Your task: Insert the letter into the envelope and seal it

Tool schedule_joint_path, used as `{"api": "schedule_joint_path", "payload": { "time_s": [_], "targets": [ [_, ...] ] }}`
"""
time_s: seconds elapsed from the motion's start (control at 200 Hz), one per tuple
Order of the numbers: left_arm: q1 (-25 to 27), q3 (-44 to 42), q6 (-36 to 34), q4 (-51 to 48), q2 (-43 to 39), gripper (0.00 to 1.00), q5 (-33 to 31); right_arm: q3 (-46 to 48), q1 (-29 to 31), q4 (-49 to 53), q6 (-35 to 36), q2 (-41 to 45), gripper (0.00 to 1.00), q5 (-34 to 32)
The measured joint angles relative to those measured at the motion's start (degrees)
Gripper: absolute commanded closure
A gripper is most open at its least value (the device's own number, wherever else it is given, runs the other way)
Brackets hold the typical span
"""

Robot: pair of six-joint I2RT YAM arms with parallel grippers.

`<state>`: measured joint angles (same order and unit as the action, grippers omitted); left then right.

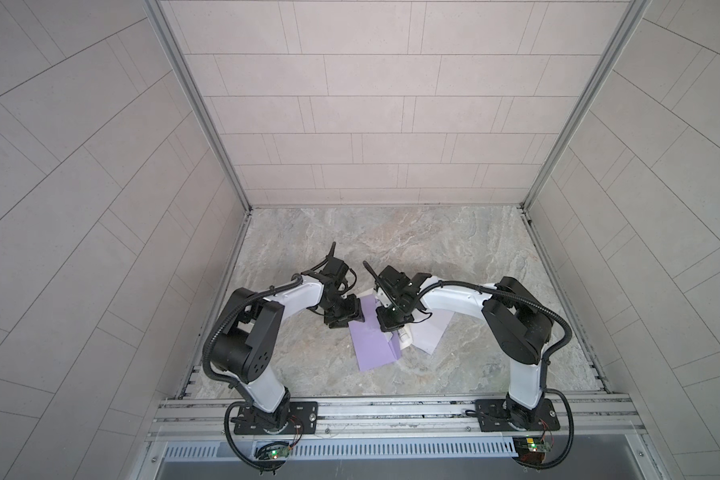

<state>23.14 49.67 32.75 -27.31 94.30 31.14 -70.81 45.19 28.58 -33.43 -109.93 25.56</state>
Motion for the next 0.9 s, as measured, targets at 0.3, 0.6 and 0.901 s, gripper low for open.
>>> {"api": "schedule_joint_path", "payload": {
  "time_s": [0.3, 0.6, 0.901],
  "targets": [
    [-2.8, -6.0, 2.8, 8.9, -2.9, 0.5, 6.1, 0.7, -0.5, -4.6, -1.6, 0.0, 0.96, 2.6],
    [-2.9, -7.1, 3.8, 9.6, -2.7, 0.88, 7.2, 0.8, -0.6, -5.2, -2.3, 0.0, 0.94, 2.4],
    [-2.8, -7.0, 2.5, 8.7, -2.7, 1.0, 4.9, 0.6, -0.5, -4.3, -2.6, 2.8, 0.63, -2.5]
  ]
}}
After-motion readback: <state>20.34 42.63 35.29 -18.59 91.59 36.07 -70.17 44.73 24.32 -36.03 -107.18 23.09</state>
